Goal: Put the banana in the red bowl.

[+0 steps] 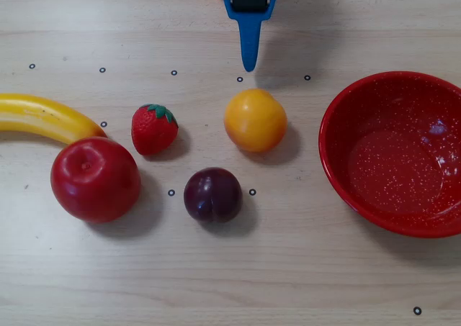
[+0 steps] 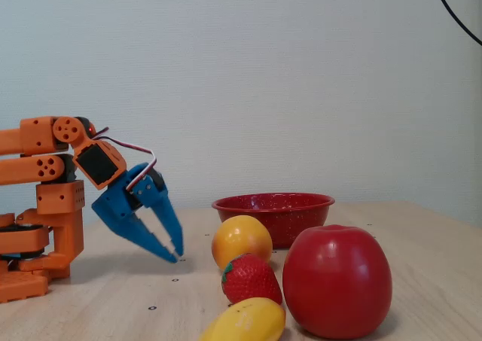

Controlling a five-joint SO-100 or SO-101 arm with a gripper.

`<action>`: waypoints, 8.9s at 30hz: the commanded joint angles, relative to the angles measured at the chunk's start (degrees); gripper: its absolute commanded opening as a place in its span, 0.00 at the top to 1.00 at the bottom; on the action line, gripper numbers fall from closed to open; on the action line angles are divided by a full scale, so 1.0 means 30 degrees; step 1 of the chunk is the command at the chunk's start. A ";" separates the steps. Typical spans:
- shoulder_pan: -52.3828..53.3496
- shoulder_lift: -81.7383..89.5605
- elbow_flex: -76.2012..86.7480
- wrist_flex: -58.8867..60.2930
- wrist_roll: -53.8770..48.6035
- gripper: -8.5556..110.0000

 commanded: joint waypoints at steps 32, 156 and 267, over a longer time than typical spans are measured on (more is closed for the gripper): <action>-0.7383 -2.2939 -3.0703 1.3066 0.8291 0.93; -1.9307 -5.1182 -6.0059 1.7168 2.1475 0.74; 0.8965 -2.3057 -2.0947 -0.5977 0.9785 0.72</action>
